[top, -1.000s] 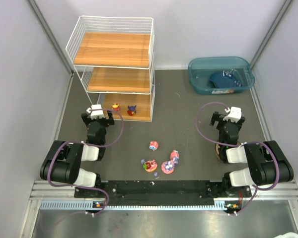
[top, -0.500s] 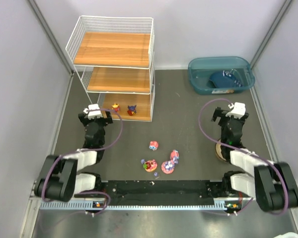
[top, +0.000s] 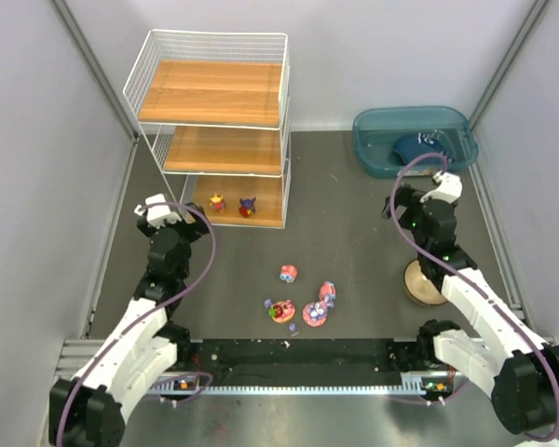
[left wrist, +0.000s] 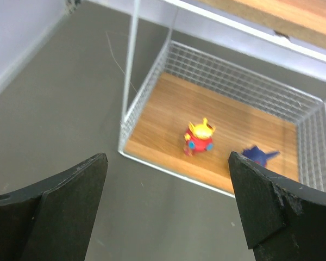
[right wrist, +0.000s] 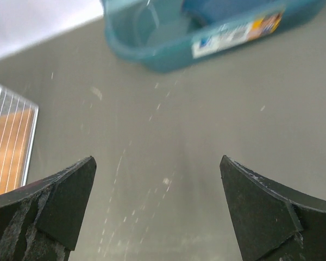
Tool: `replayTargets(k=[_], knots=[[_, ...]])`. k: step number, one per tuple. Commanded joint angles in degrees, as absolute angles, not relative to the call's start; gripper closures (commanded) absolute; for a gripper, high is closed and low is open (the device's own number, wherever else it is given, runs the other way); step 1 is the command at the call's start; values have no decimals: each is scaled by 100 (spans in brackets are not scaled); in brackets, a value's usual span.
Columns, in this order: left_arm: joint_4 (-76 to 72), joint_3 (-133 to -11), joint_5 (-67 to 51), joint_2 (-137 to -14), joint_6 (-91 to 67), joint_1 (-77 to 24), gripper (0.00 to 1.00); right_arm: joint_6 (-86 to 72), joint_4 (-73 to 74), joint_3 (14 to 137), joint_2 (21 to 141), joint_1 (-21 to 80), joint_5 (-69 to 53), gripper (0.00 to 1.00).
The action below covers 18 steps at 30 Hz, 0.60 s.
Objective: Place and organize the plastic toys onto the shelf
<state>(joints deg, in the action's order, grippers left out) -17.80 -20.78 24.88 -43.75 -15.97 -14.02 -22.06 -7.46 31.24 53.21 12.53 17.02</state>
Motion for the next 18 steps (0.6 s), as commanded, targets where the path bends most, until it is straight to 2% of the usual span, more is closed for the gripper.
replayTargets(k=[1, 5, 11, 18], knots=[[-511, -2399, 2179, -3894, -2179, -1888, 1, -2855, 236, 3471, 5247, 1617, 1266, 1], [-168, -2347, 2837, -3621, -2477, -3378, 1, -3383, 589, 3568, 5168, 1740, 1170, 1], [281, -2452, 4384, -3998, -3383, -5392, 1, -3542, 870, 3516, 4878, 1758, 1186, 1], [395, -3407, 5949, -5946, -4068, -7092, 1, -3559, 817, 3410, 4702, 1758, 994, 1]])
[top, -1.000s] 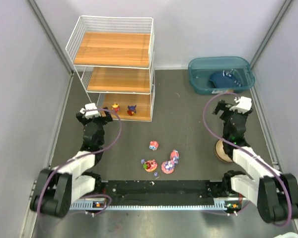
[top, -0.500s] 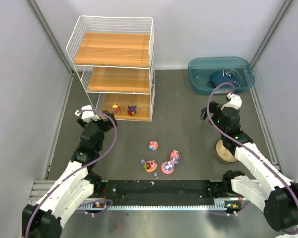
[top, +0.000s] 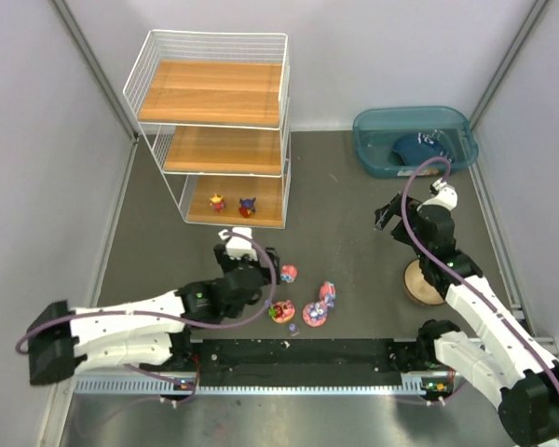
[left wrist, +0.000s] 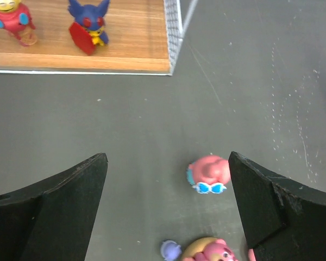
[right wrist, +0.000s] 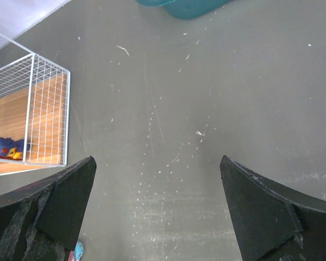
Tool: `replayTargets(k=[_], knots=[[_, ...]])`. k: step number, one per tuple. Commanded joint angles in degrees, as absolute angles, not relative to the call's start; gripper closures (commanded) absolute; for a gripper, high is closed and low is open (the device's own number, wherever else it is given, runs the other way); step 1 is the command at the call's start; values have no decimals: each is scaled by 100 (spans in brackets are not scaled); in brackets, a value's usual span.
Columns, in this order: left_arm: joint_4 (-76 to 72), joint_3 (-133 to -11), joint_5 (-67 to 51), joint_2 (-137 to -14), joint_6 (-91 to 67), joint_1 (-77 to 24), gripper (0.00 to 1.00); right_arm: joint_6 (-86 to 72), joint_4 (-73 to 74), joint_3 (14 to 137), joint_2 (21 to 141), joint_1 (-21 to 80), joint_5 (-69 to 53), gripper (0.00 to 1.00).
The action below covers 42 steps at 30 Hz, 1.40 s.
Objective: Place and organize the plastic toys onto the shelf
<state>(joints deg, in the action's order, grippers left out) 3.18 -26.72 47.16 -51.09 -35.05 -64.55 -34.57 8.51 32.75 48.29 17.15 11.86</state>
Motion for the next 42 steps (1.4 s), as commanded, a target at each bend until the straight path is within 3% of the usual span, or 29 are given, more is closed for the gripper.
replayTargets(k=[1, 6, 20, 42], knots=[[691, -3567, 6002, -6142, -4209, -7188, 1, -3560, 809, 3410, 4702, 1767, 950, 1], [1239, -4279, 6091, -7117, -4921, -7470, 1, -3560, 756, 3393, 4641, 1758, 774, 1], [1635, -4509, 6293, -8191, -5827, -7883, 6, -3489, 624, 3191, 4562, 1758, 729, 1], [1319, -4192, 6240, -8516, -5986, -8130, 16, -3349, 598, 3076, 4553, 1758, 650, 1]])
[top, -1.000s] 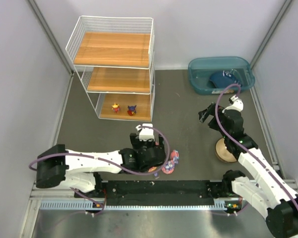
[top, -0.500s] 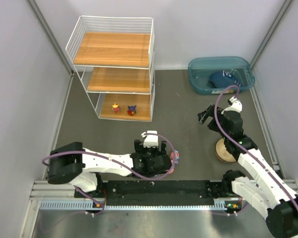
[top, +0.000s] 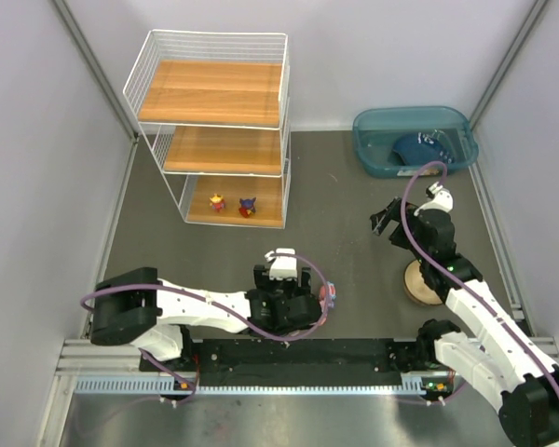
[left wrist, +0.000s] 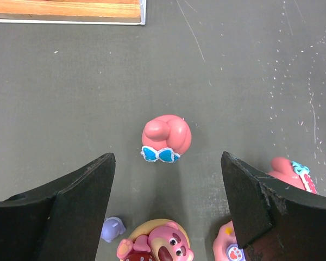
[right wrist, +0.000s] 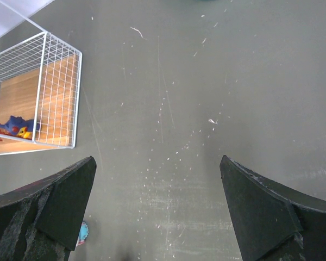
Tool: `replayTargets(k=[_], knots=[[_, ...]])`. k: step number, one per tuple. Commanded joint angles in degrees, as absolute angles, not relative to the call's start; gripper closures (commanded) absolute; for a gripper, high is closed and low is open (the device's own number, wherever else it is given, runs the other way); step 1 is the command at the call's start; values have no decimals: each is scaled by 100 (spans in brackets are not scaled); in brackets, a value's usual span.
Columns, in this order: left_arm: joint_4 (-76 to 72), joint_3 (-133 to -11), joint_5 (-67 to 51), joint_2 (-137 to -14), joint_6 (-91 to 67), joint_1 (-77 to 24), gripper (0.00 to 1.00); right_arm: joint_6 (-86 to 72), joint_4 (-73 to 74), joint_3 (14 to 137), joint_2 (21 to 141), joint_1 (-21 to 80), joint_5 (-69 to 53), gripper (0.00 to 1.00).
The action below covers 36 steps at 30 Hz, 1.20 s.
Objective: Place and organize the plastic toys onto the shelf
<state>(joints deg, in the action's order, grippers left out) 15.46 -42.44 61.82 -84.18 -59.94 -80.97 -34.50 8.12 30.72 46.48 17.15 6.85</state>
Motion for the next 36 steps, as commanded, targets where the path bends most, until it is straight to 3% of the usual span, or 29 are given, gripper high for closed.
replayTargets(k=[1, 36], knots=[[1301, -4192, 6258, -8534, -5959, -8121, 16, -3357, 589, 3067, 4561, 1758, 668, 1], [431, -3894, 6012, -8815, -5590, -7919, 22, -3322, 554, 3103, 4781, 1767, 703, 1]])
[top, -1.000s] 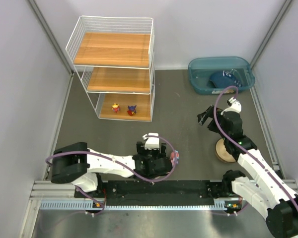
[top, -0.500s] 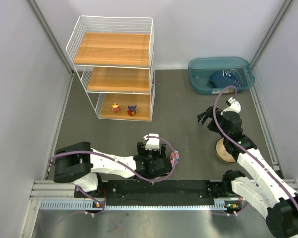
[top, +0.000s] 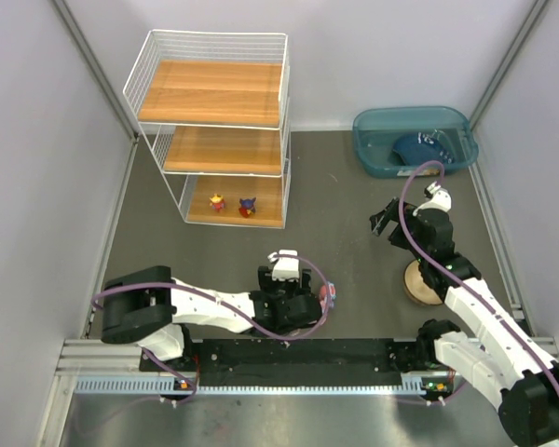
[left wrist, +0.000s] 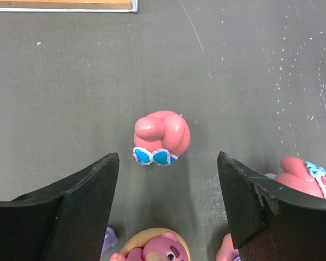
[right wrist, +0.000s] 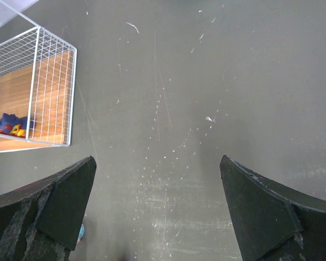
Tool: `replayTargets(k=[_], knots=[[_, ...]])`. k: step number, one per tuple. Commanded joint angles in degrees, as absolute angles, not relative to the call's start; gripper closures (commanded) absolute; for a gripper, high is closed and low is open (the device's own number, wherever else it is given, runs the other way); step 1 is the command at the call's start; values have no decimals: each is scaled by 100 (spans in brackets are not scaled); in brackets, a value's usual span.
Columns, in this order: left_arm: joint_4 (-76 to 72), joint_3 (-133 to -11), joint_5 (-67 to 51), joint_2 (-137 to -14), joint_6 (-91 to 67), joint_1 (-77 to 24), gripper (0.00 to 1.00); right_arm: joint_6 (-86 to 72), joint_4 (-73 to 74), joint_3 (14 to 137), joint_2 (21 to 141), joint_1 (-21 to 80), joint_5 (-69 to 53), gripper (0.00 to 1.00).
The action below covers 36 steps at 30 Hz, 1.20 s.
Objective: Place and organize the plastic toys onto the shelf
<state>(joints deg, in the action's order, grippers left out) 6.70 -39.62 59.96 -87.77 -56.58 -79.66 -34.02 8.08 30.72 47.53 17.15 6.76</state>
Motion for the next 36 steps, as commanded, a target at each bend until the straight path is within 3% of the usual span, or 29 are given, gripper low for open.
replayTargets(k=[1, 16, 36], knots=[[422, -3894, 6003, -8833, -5599, -7928, 22, -3314, 554, 3103, 4781, 1758, 703, 1], [334, -3885, 5959, -8956, -5660, -7875, 27, -3305, 545, 3094, 4799, 1758, 712, 1], [211, -3832, 5985, -8956, -5572, -7857, 59, -3252, 519, 3085, 4772, 1758, 686, 15]])
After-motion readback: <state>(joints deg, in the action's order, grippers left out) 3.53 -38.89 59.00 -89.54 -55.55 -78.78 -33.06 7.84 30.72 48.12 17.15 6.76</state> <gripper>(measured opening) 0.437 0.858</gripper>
